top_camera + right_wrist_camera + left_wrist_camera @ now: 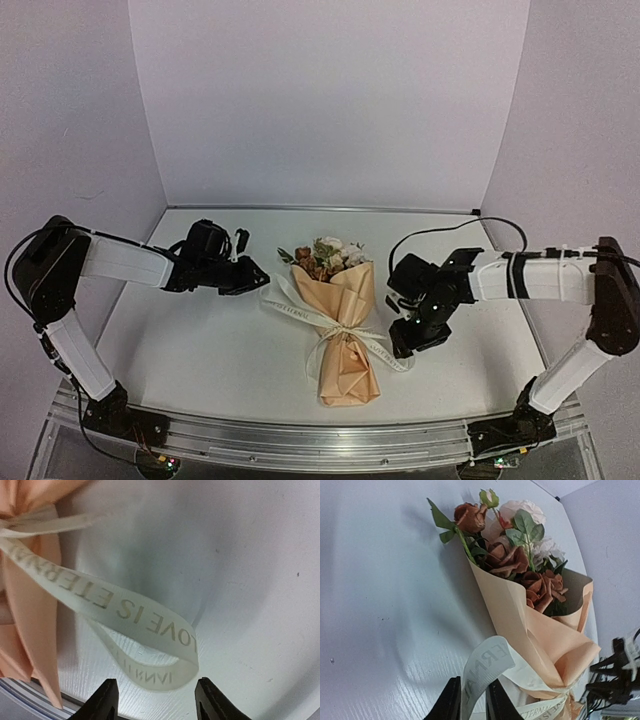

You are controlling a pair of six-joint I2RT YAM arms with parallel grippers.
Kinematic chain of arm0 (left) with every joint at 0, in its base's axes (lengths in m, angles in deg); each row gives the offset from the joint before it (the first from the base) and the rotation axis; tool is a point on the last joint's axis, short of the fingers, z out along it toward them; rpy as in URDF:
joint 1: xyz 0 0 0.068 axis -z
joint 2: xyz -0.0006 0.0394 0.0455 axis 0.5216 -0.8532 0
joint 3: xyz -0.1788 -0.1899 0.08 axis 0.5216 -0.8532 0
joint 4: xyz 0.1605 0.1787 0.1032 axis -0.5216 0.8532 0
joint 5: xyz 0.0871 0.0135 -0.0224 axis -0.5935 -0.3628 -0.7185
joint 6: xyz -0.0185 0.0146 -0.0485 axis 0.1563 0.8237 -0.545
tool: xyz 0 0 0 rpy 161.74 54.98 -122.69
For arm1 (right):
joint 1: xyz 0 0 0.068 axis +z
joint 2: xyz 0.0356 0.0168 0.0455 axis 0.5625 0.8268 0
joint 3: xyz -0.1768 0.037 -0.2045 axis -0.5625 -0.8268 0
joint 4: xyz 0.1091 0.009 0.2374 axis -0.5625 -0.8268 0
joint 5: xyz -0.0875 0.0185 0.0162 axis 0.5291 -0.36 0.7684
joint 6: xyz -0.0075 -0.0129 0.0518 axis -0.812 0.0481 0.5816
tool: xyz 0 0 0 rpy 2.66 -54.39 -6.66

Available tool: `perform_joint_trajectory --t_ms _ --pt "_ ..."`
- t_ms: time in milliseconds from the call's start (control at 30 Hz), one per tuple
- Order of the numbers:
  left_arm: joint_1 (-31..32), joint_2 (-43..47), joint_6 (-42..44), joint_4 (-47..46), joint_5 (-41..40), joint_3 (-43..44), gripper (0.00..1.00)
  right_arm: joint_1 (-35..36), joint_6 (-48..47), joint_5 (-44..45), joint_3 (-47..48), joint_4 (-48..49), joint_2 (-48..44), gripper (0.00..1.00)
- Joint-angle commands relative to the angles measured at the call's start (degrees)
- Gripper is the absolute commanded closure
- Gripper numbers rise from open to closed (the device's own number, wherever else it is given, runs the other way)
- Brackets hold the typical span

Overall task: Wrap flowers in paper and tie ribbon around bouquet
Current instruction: Tie the half-tied ribbon around the folded bouquet.

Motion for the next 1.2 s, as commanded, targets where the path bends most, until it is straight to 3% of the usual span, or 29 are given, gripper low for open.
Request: perform_joint_trajectory --t_ms 0,100,233,433,700,1167 --pt "0.45 2.10 2.38 2.65 -3.20 0.41 0.72 -0.76 1.31 4.62 -0.36 5.83 -7.67 0.35" --pt "0.45 3.52 1.55 2.54 -4.74 -1.30 0.71 -4.50 2.93 4.03 1.96 6.36 -5.55 0.35" --pt "0.44 5.18 -0.35 2.26 -6.88 -3.54 0.68 -10.15 9.17 -7.58 9.52 8.70 4.11 0.45" --pt "0.43 7.62 -1.02 2.73 -7.90 -5.70 0.67 -10.56 22.86 -12.53 12.91 13.78 10.70 0.50" --pt "4.98 12.98 4.15 1.20 -10.72 -8.31 0.65 -8.20 37.17 -7.68 2.34 18.92 5.81 0.51" --pt "13.52 13.01 13.60 0.21 -14.46 -6.32 0.64 -6.45 51.45 -2.55 -2.40 28.94 7.10 0.50"
